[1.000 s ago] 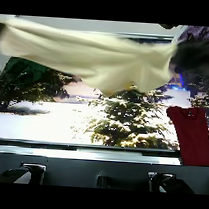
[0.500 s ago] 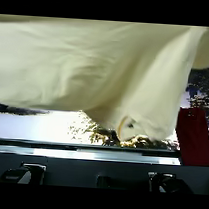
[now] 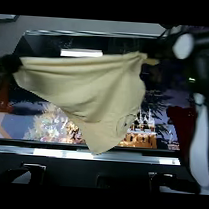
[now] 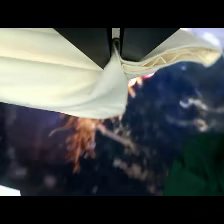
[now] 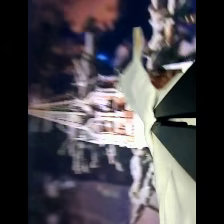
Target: Fold the clothes and pants, and hang the long-sleeved shirts on hangers.
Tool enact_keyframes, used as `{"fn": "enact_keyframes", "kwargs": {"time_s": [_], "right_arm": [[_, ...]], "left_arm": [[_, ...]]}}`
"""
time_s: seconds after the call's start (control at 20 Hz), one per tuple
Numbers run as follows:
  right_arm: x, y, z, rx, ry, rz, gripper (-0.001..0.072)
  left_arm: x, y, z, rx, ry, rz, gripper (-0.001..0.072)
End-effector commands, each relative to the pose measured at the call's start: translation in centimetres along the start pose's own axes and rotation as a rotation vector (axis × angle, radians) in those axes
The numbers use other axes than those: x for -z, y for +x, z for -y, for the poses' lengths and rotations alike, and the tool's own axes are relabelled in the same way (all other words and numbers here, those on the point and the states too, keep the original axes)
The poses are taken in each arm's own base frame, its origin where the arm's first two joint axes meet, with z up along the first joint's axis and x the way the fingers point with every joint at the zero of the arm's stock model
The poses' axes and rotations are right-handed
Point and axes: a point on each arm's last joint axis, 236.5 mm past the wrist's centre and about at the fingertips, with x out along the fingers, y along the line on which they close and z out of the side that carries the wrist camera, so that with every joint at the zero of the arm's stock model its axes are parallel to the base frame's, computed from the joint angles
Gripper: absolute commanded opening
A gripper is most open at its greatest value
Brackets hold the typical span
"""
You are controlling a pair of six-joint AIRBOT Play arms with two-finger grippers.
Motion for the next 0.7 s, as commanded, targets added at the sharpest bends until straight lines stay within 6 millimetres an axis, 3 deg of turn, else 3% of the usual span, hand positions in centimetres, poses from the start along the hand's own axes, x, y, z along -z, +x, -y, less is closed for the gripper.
{"fn": "enact_keyframes", "kwargs": {"time_s": [0.0, 0.15, 0.3, 0.45, 0.5, 0.55, 0.6, 0.65], "right_arm": [[8.9, 12.1, -2.4, -0.08, 0.145, -0.281, 0.0024], [12.4, 15.9, -4.2, -0.148, 0.23, -0.378, 0.0024], [13.7, 16.6, -5.1, -0.18, 0.267, -0.424, 0.0027], [13.7, 15.2, -5.6, -0.196, 0.272, -0.449, 0.018], [13.4, 14.1, -5.6, -0.197, 0.256, -0.452, 0.0283], [12.8, 12.7, -5.0, -0.193, 0.217, -0.449, 0.0407], [12.3, 11.0, -4.6, -0.2, 0.172, -0.454, 0.0426], [11.6, 9.1, -3.4, -0.2, 0.132, -0.46, 0.0426]], "left_arm": [[6.7, 10.4, -2.1, -0.049, -0.018, -0.21, 0.0021], [10.5, 15.1, -3.4, -0.077, -0.029, -0.308, 0.0021], [12.8, 16.8, -3.9, -0.087, -0.043, -0.371, 0.0021], [12.9, 16.5, -4.1, -0.093, -0.045, -0.39, 0.006], [12.5, 16.1, -4.2, -0.097, -0.048, -0.401, 0.0062], [12.1, 15.6, -4.5, -0.106, -0.05, -0.417, 0.011], [11.5, 14.9, -4.9, -0.116, -0.055, -0.43, 0.0349], [10.7, 14.1, -5.6, -0.129, -0.067, -0.438, 0.072]]}}
